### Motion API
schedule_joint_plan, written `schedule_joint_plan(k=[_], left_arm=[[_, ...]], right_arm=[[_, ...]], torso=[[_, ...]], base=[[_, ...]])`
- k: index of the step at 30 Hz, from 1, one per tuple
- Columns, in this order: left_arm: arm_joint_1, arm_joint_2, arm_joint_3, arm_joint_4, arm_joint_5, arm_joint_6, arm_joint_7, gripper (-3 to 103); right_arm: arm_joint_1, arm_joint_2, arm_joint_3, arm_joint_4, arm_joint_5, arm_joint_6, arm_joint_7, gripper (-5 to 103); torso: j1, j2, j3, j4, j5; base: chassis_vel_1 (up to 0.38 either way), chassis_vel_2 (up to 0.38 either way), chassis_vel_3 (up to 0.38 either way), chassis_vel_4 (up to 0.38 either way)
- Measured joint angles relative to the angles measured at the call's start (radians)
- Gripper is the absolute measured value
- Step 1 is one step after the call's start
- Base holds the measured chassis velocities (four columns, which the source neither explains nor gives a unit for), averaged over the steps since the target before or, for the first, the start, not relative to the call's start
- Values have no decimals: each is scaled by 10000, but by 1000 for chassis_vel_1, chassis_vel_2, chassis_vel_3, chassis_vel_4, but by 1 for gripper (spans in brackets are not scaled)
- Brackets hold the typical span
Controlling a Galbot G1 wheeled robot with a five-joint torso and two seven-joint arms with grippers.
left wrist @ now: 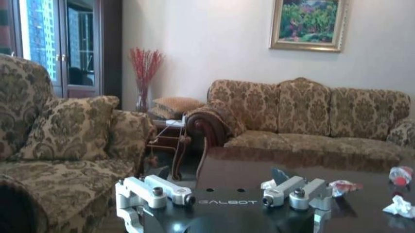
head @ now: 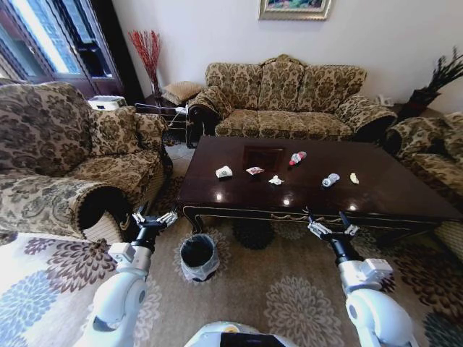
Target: Move to the front of the table and place the trash on the table into the trash bin.
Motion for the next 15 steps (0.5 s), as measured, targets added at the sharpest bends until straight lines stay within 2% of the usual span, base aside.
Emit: schedule_joint_plan(k=[7, 13, 15], left_arm=[[-60, -1, 61, 438, -98, -46, 84, 100], [-242, -4, 310, 1821, 114, -211, 211, 100], [-471, -12, 512, 2811, 234, -292, 275, 100]], right_arm=[[-25, 17, 17, -169, 19, 11, -6, 100], [-122, 69, 31, -449, 3, 117, -46, 100], [-173, 59, 42, -431, -2, 131, -66, 100]], torso=[[0, 0, 0, -2, 0], [0, 0, 0, -2, 0], [-1, 0, 0, -1, 0]], base=[[0, 0, 0, 0], [0, 0, 0, 0], [0, 0, 0, 0]])
